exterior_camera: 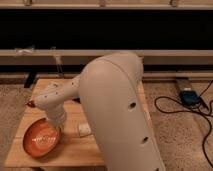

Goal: Pick up the ceramic bowl

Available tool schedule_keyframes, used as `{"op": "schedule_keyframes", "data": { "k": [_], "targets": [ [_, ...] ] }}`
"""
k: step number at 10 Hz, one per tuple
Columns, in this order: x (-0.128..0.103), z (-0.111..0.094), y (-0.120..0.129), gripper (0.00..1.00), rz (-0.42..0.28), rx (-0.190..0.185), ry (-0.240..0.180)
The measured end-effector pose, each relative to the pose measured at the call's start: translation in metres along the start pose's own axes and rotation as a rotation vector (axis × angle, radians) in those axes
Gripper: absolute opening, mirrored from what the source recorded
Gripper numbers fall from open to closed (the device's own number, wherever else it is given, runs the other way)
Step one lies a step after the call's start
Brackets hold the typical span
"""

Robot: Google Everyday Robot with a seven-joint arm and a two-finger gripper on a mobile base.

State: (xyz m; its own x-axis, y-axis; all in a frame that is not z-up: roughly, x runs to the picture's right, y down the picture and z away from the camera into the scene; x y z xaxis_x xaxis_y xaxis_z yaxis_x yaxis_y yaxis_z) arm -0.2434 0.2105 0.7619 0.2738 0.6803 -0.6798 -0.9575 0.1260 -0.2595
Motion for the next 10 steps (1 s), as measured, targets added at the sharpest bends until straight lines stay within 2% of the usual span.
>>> {"op": "schedule_keyframes", "data": {
  "k": [2, 10],
  "targets": [
    [-0.002, -0.03, 0.0, 0.0, 0.008, -0.069, -0.026],
    [-0.003, -0.11, -0.004, 0.0, -0.01, -0.26, -0.109]
  ]
}}
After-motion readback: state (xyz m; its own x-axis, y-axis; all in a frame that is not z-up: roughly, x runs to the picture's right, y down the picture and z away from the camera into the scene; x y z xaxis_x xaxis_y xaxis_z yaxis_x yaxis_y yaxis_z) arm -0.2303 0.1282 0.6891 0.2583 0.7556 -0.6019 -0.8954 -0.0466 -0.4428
